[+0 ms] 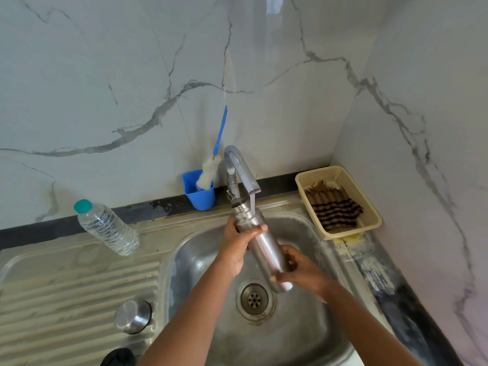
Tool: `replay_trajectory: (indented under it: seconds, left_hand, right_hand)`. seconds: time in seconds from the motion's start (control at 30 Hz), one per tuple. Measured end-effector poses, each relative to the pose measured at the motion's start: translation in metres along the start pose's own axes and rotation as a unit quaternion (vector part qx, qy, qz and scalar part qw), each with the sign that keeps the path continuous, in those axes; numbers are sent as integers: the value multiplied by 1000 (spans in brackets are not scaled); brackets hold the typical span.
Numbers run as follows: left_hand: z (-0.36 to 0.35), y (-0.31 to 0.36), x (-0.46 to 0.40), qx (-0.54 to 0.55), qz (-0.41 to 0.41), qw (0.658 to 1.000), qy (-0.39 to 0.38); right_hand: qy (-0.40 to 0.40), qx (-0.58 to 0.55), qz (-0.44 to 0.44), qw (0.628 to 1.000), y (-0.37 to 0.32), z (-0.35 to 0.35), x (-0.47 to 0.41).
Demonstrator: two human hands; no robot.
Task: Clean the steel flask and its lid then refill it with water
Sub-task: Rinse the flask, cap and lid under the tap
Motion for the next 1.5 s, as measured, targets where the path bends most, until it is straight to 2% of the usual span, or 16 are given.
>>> replay_trajectory:
  seconds: [0.13,0.3,0.47,0.53,0.67,0.73,0.8,0.87,0.93,1.0,1.07,1.17,1.27,1.37,1.43,1.5]
  left_hand:
    - [-15,3,-4,-7,-6,1000,-23]
    - [-12,16,-12,29,-2,994,107]
    - [1,27,-14,65,-35,974,216]
    - [3,30,-16,65,-35,979,190]
    - [-12,45,-18,82,-72,994,-3]
    - [-16,47,-18,106,-66,991,-39]
    - [-11,42,-21,110,-54,992,12]
    - [-5,28,-24,75,-21,993,94]
    - [-4,18,-22,72,13,988,136]
    - [-5,23,-19,50,-3,990,135]
    - [-14,30,-17,-14,-33,998,46]
    - [-26,35,-6,27,-56,996,-59]
    - [-3,22,-10,124,-21,989,80]
    - [15,7,-14,158,0,973,171]
    - [22,5,-12,174,-1,968,181]
    - [36,2,-9,200,10,957,211]
  right_hand:
    - [58,74,22,995,-7,-4,-1]
    - [291,272,64,915,-15,0,10]
    - [385,359,79,847,-24,8,20]
    - [367,361,94,852,-21,12,21]
    - [102,156,84,979,-9,8,22]
    - [62,102,103,987,-10,5,25]
    - [179,217,117,952,-15,10,27]
    - [342,343,127,866,-20,14,31]
    - [392,358,135,837,-23,11,31]
    - [275,262,95,920,-12,9,16]
    - [61,71,26,995,3,-3,6]
    - [-62,-32,3,998,5,-11,13]
    - [91,67,36,993,-9,0,13]
    - [283,293,73,910,-40,3,20]
    - [333,337,87,877,-57,3,22]
    - [330,313,154,877,-74,5,21]
Point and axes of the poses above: each hand's wrist, its own x-axis away from the middle knuckle, its own z-axis out of the back of the hand, y = z × x, the point moved 7 cm from there along -x, towards the middle knuckle, and after that the axes turned 3 degrees about -z, right-handed, at the moved point
